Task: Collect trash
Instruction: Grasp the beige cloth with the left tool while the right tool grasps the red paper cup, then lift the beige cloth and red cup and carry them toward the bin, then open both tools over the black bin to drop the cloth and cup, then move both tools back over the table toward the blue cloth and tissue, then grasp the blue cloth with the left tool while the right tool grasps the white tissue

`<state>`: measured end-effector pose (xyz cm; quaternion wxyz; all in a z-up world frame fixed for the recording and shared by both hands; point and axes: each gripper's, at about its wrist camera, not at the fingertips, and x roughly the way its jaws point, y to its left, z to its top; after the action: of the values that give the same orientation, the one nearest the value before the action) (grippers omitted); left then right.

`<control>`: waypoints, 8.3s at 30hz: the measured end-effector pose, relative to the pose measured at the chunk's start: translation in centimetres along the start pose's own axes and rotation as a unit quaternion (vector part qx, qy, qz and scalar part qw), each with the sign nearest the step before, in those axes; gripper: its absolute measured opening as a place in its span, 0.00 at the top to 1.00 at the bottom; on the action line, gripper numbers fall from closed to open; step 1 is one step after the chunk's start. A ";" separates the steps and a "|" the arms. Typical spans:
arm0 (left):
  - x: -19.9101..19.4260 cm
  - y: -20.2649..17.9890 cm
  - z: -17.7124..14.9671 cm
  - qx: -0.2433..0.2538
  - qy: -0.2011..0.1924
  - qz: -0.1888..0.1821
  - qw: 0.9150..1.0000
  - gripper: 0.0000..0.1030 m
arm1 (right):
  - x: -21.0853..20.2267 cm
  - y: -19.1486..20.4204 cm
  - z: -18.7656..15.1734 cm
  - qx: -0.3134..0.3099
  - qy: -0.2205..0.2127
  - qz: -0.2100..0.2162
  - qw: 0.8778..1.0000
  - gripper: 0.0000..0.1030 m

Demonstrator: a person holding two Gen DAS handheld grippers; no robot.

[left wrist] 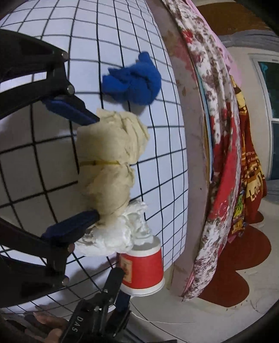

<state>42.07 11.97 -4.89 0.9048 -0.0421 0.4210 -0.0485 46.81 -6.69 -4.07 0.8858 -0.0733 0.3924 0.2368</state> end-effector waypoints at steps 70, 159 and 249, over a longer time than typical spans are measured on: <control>-22.2 -21.4 -15.6 0.105 -0.109 -0.119 0.981 0.85 | -35.1 -2.6 -23.2 0.018 -0.133 -0.158 0.978 0.97; -11.3 -32.8 -25.2 0.201 0.042 -0.099 0.974 0.01 | -25.2 -15.7 -37.3 0.131 0.130 -0.178 0.967 0.01; 1.6 7.3 3.2 0.001 -0.009 0.084 0.996 0.45 | 4.9 4.5 2.6 0.000 0.030 0.012 0.999 0.72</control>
<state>45.95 19.13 -4.95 0.9094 -0.0057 0.4149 0.0278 49.27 -0.17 -5.58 0.8706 -0.0758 0.4201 0.2446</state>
